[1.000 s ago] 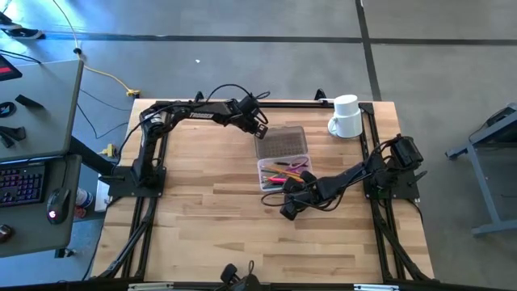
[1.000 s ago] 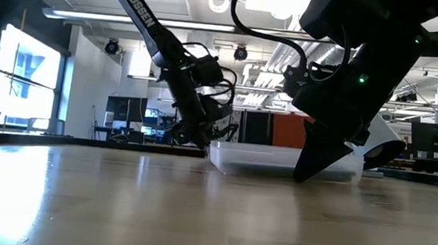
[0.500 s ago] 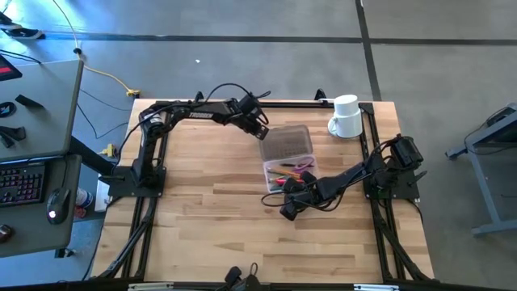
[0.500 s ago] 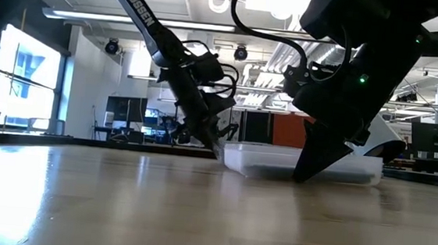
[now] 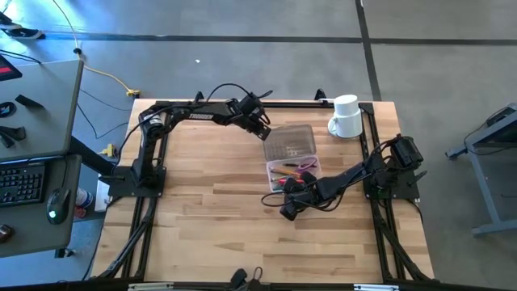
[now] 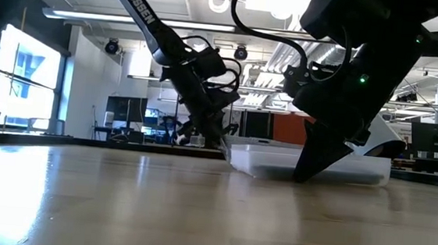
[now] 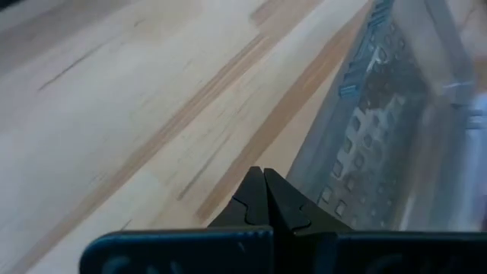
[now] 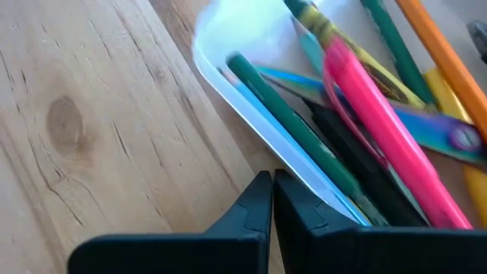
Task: Pick & place school supplies into a supply box
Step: Close the gray supply box
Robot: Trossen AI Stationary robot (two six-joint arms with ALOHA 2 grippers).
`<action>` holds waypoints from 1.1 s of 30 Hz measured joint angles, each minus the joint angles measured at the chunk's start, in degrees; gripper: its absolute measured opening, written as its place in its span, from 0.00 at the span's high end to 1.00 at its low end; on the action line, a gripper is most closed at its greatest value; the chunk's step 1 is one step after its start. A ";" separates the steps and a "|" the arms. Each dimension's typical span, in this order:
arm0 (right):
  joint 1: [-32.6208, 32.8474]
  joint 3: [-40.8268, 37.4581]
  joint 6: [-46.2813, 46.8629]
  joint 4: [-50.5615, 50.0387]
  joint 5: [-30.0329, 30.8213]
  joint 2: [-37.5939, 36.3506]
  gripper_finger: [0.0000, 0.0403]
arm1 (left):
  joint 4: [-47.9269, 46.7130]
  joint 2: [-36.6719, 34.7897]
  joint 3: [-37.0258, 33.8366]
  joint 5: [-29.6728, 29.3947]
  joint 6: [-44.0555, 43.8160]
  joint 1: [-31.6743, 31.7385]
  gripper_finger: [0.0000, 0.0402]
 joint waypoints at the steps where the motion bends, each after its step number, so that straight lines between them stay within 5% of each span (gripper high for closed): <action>1: 0.00 0.00 0.00 0.00 -0.01 0.00 1.00 | 0.76 0.00 0.02 0.43 0.00 -0.03 0.97; 21: 0.02 0.00 0.00 -0.02 -0.22 0.00 1.00 | -0.36 -7.25 0.09 -2.43 4.66 -5.57 0.97; 33: 0.00 -0.01 -1.03 -0.08 0.21 0.02 1.00 | -3.86 -9.52 -0.24 -2.25 4.67 -14.26 0.97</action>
